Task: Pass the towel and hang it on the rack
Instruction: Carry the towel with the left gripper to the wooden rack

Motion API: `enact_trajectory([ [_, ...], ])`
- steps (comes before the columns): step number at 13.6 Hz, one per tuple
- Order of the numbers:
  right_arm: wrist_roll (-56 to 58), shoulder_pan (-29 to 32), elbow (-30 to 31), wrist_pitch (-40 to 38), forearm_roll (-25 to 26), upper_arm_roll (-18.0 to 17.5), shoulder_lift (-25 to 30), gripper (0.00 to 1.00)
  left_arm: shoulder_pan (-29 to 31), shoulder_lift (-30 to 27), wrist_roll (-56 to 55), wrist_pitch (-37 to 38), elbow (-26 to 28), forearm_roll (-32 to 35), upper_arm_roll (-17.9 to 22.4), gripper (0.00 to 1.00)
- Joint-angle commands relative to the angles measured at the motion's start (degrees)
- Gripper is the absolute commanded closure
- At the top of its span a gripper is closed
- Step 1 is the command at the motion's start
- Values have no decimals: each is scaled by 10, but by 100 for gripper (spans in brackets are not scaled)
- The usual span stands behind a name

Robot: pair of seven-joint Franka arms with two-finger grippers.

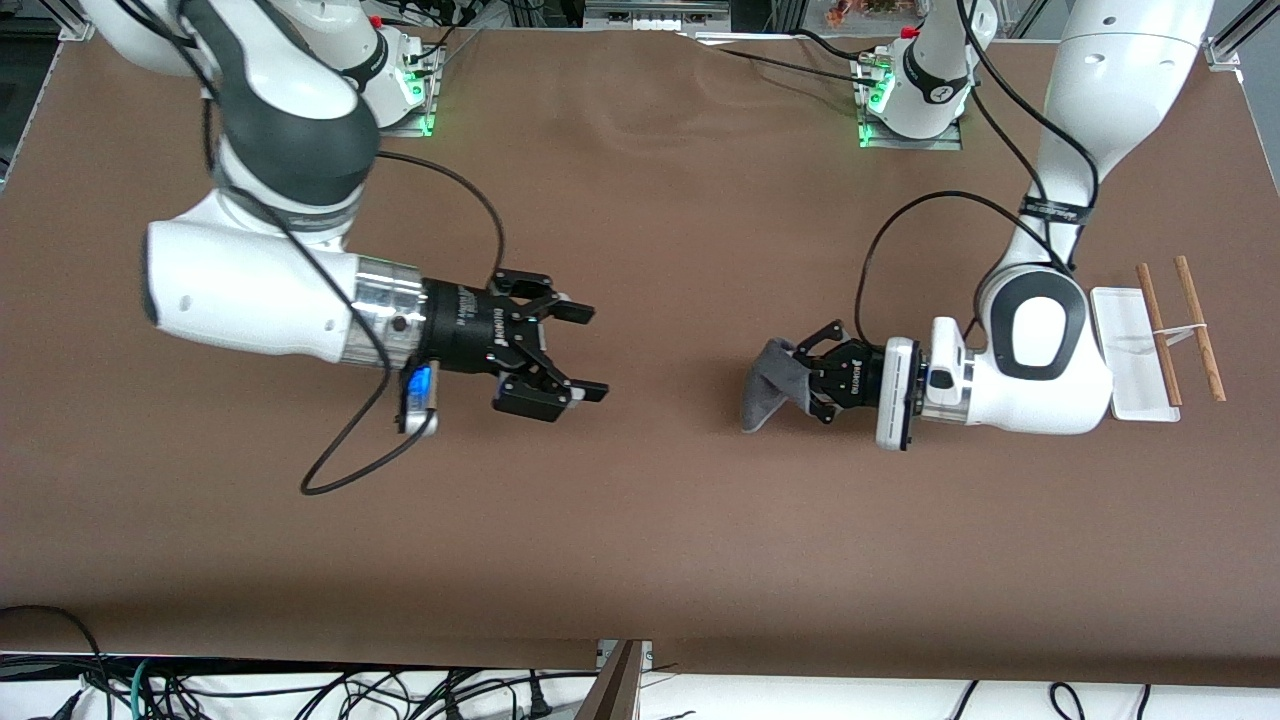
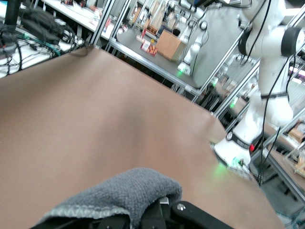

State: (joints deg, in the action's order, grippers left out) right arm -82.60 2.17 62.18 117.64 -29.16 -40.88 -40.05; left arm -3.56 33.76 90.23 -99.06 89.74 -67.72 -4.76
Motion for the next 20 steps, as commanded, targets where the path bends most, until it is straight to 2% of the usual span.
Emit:
enact_trajectory([
  [1, 91, 43, 3, -75, 35, -4, 23, 0, 38, -21, -30, 35, -18, 103, -1, 100],
  [3, 159, 69, 3, -140, 69, -3, 27, 0, 79, -19, -34, 83, -53, 200, -1, 100],
  [6, 261, 101, 5, -224, 142, -3, 59, 0, 139, -19, -33, 143, -60, 333, 0, 100],
  [9, 368, 108, 8, -297, 207, 24, 94, 0, 198, -19, -30, 199, -61, 462, 1, 100],
  [12, 475, 108, 22, -345, 260, 55, 128, 0, 253, -22, -23, 211, -65, 599, 1, 100],
  [15, 589, 108, 65, -357, 263, 115, 187, 0, 288, -16, -2, 208, -122, 722, 1, 100],
  [17, 645, 99, 105, -360, 262, 161, 232, 0, 308, -8, 1, 201, -139, 762, 2, 100],
  [18, 667, 77, 119, -362, 262, 197, 251, 0, 319, -6, 0, 189, -141, 766, 4, 100],
  [20, 710, -31, 134, -362, 259, 335, 272, 0, 341, 2, 2, 152, -142, 765, 28, 100],
])
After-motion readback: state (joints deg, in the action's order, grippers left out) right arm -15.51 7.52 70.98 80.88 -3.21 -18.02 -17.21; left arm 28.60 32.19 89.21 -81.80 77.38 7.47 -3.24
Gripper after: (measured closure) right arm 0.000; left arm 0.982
